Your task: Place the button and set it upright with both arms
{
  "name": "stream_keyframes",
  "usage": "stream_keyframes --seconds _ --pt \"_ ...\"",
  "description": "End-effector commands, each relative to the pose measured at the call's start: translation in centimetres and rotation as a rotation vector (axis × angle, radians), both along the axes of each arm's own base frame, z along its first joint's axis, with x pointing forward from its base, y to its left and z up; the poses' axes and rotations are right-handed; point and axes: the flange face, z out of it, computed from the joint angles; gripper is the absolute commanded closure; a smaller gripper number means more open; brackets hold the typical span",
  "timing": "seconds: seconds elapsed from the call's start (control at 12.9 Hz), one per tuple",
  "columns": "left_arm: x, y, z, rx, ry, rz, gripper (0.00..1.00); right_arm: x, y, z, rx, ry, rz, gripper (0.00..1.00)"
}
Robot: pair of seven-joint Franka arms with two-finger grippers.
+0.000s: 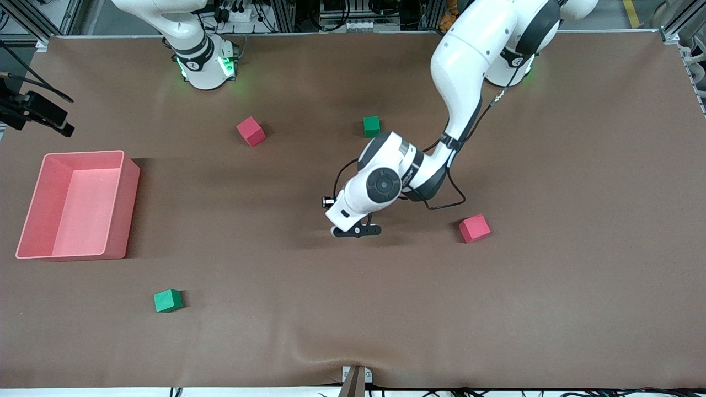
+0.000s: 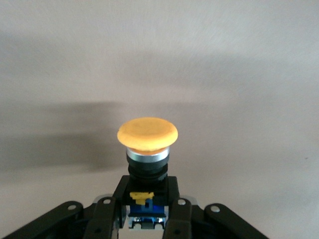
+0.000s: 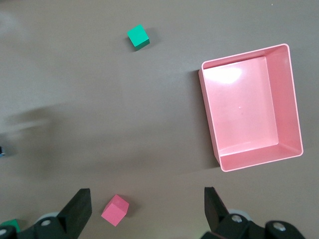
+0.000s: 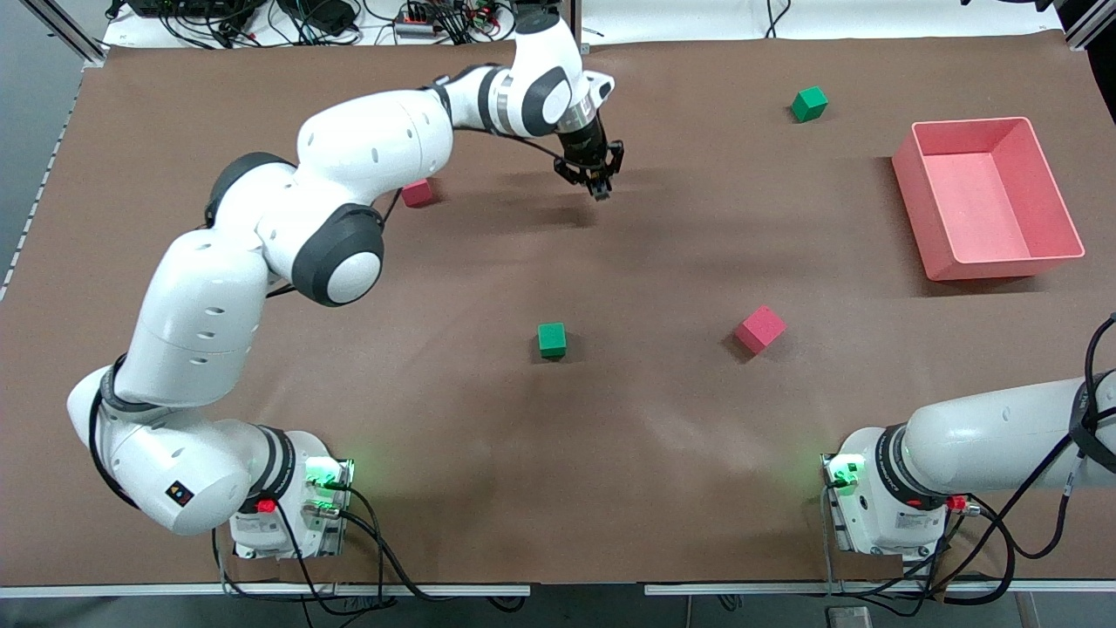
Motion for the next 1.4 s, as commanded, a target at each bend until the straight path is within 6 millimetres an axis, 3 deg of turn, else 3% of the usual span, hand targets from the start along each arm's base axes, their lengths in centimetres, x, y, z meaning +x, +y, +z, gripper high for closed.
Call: stream_keyframes --seconds 0.0,0.23,0.47,0.86,1.32 --pt "-2.6 -2.8 2.9 0.114 -0.150 0.045 1.00 0.0 -0.4 0.4 -0.014 0.002 0.006 0.00" --pt "-2.1 -3.9 4.0 0.091 -0.277 0.159 1.00 0.0 -0.3 0.4 -0.014 0.005 0.008 0.00" --pt "-3.9 -5.9 3.3 0.159 -0.431 0.199 1.00 -0.2 -0.4 0.3 -0.014 0.021 0.005 0.00" --pt "-8.4 -9.1 -1.2 0.248 -0.627 0.249 1.00 -0.2 -0.5 0.3 -0.013 0.022 0.003 0.00" --pt "-10.8 -9.7 -6.8 0.346 -0.973 0.107 0.98 -0.2 -0.4 0.2 -0.010 0.024 0.004 0.00"
